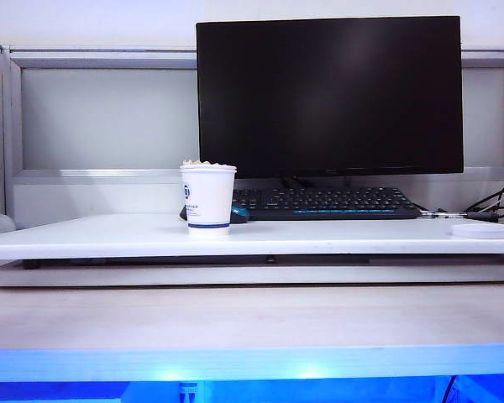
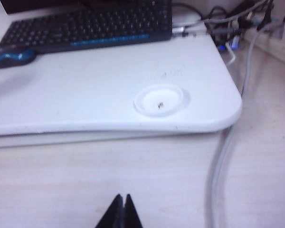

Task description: Pick up the badminton from the table and put it into the white paper cup.

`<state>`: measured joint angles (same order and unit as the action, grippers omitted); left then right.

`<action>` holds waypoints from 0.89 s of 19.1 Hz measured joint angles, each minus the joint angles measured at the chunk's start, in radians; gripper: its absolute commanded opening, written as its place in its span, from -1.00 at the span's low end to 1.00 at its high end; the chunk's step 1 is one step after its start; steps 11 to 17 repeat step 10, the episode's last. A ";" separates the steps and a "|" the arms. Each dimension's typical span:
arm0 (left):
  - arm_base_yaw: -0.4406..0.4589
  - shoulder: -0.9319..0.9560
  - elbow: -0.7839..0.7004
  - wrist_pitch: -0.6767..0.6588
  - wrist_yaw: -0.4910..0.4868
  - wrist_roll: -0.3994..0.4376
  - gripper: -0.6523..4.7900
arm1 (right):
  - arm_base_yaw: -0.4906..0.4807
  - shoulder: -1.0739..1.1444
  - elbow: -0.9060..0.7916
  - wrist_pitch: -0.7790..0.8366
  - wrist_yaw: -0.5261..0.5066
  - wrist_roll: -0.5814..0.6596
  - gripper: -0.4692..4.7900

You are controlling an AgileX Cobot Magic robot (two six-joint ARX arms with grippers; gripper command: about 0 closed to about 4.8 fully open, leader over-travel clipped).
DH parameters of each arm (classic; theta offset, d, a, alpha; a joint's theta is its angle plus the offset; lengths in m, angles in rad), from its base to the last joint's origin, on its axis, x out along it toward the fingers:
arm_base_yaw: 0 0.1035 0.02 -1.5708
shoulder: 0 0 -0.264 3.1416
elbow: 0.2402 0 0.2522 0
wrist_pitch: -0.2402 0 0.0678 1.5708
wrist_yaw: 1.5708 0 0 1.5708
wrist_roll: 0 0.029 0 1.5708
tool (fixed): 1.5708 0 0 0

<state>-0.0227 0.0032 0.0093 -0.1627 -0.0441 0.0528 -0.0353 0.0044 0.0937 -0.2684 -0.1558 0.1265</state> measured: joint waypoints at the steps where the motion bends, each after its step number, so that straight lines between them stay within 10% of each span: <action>1: 0.000 0.000 0.000 0.000 -0.002 -0.001 -0.78 | 0.000 0.000 -0.007 -0.011 0.000 0.000 -0.85; 17: 0.000 0.000 0.000 0.000 -0.005 -0.001 -0.78 | 0.000 0.000 -0.013 -0.159 0.025 0.001 -0.85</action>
